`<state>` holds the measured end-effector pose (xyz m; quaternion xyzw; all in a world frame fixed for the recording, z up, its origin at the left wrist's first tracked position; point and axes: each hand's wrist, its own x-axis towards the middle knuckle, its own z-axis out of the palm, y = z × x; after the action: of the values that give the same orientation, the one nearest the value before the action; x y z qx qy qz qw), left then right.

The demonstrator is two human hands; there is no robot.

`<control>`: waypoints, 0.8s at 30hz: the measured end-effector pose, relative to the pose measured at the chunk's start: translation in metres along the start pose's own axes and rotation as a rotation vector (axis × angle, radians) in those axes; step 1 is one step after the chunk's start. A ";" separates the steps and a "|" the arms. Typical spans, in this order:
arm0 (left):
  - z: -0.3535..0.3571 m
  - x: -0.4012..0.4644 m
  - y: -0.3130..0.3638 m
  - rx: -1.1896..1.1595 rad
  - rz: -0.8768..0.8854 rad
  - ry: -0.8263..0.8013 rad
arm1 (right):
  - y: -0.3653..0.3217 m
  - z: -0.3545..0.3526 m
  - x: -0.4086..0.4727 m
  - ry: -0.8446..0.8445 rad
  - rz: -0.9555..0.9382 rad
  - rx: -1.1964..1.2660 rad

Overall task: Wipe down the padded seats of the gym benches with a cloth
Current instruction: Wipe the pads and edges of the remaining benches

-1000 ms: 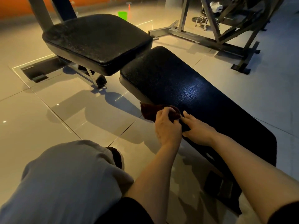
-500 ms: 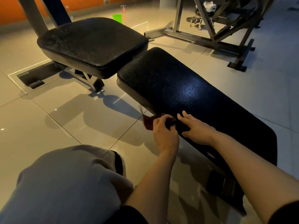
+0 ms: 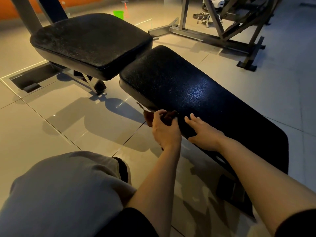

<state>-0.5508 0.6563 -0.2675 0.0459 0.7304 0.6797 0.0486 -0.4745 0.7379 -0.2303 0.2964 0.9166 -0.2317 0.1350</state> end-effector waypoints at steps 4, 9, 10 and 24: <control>0.003 0.001 -0.017 -0.036 -0.168 -0.041 | 0.001 0.000 0.002 -0.004 -0.007 -0.002; -0.004 -0.026 -0.043 -0.082 -0.384 -0.010 | 0.000 0.002 0.002 0.001 -0.014 -0.025; -0.005 -0.028 -0.044 -0.073 -0.348 0.027 | 0.000 0.003 0.002 0.007 -0.011 -0.030; 0.009 -0.029 -0.045 -0.170 -0.438 -0.071 | -0.002 0.002 0.004 0.001 0.008 -0.028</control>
<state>-0.5213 0.6584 -0.3127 -0.0939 0.6610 0.7099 0.2241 -0.4786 0.7372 -0.2327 0.2982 0.9187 -0.2180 0.1397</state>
